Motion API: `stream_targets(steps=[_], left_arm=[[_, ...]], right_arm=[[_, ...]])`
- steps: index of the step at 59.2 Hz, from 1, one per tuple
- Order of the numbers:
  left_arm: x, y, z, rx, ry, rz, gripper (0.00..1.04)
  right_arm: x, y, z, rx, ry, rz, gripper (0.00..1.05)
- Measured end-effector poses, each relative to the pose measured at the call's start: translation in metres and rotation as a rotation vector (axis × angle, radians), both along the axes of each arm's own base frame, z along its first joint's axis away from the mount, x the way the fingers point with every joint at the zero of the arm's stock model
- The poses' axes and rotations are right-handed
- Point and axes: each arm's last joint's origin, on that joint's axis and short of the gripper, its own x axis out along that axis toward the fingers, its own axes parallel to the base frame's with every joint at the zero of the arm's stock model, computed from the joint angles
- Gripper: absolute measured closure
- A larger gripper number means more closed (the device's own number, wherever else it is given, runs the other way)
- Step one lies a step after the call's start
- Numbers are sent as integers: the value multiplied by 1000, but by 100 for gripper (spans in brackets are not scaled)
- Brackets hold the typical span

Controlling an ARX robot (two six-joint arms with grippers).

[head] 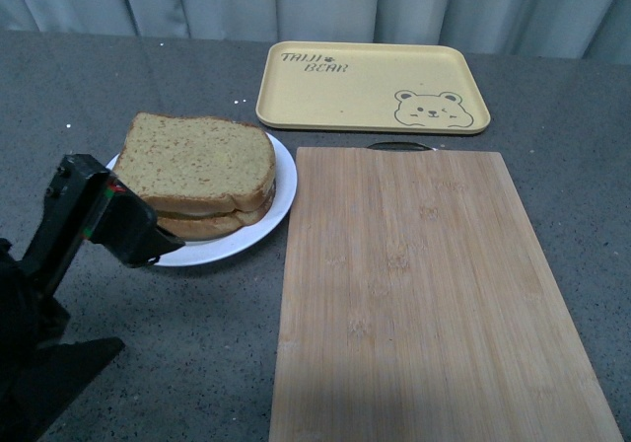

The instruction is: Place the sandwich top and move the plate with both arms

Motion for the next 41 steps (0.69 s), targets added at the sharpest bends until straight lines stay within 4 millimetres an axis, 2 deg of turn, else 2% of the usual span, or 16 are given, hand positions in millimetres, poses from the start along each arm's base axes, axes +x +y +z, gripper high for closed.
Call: stream_targets(steps=[18,31,34,41], left_arm=[[32,-9,-14,-49,25,98,7],[44,-11,-18,-62,29,123,7],[46,-10,-20,-55,38,129,11],[49,-8,-28,-44,63,142,30]], right_arm=[[0,0,0,0,0,0,9],[0,0,0,0,0,0,9],[0,0,0,0,0,0,9],[0,0,0,0,0,0,9]])
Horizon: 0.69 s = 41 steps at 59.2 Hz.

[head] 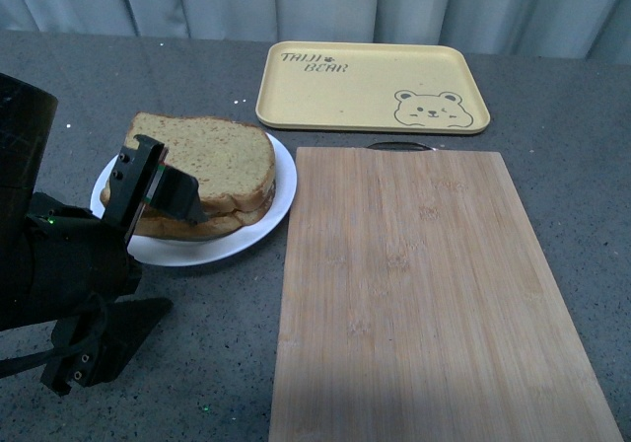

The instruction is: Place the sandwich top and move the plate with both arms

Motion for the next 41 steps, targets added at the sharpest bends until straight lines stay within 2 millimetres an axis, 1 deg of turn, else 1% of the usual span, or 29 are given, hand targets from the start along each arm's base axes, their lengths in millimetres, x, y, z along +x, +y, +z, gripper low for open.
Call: stream_targets(steps=[2,4,5,9,14,16,22,27,35,41], left_arm=[[1,0,-1,1,3,2,34],[3,1,-4,3,12,6,41],[4,1,-7,3,16,9,47],[8,2,-9,-3,11,20,56],[14,3,-13,-16,15,45,70],[16,5,-14,-20,18,62,77],[21,13,-15,-52,16,116,94],[23,17,-11,-76,-15,118,100],[19,21,-6,-108,-56,125,100],[13,24,-6,-139,-85,132,101]], right_arm=[[0,0,0,0,0,0,9],[0,0,0,0,0,0,9],[0,0,0,0,0,0,9],[0,0,0,0,0,0,9],[0,0,0,0,0,0,9],[0,0,0,0,0,0,9],[0,0,0,0,0,0,9],[0,0,0,0,0,0,9],[0,0,0,0,0,0,9],[0,0,0,0,0,0,9]])
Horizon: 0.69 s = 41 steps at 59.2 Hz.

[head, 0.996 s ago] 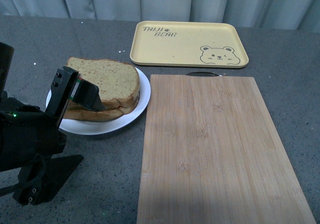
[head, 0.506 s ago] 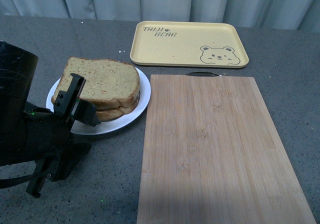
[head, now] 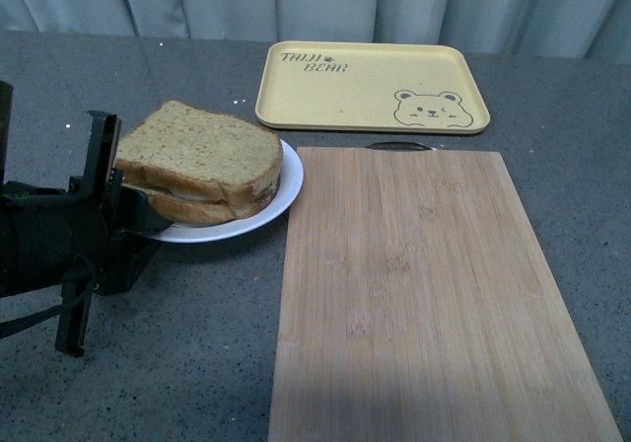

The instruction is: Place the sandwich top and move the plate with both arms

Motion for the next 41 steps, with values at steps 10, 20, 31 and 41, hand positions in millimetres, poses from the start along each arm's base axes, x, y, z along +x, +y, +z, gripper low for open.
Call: stream_targets(steps=[10,20,31,41], left_arm=[[-12,2,2,-66,-66,6,101],[0,-4,17,-107,-169,-14,101],[25,-24,30,-110,-190,-59,101],[59,-48,39,-90,-203,-85,101]], right_arm=[[0,0,0,0,0,0,9],[0,0,0,0,0,0,9],[0,0,0,0,0,0,9],[0,0,0,0,0,0,9]])
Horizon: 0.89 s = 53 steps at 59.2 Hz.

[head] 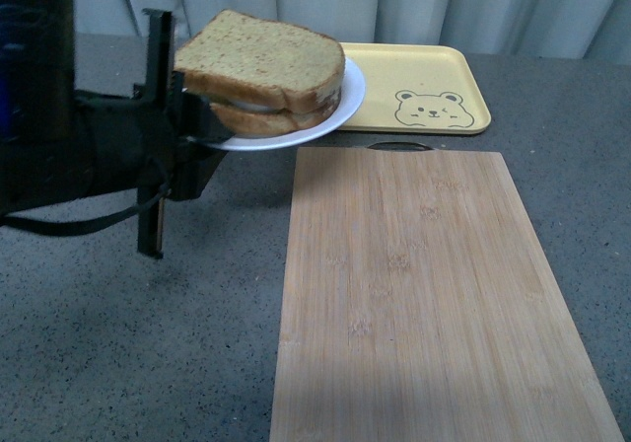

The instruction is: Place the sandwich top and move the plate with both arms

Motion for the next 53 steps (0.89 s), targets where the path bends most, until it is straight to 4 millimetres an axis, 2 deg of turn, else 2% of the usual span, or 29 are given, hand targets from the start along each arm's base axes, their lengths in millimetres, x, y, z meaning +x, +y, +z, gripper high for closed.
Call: stream_targets(steps=[13,24,36,53], left_arm=[[48,-36,4,45,4,-32,101],[79,-61,5,68,-3,-54,101],[96,-80,6,64,-27,-81,101],[108,-96,-16,78,14,-89,101]], right_arm=[[0,0,0,0,0,0,9],[0,0,0,0,0,0,9],[0,0,0,0,0,0,9],[0,0,0,0,0,0,9]])
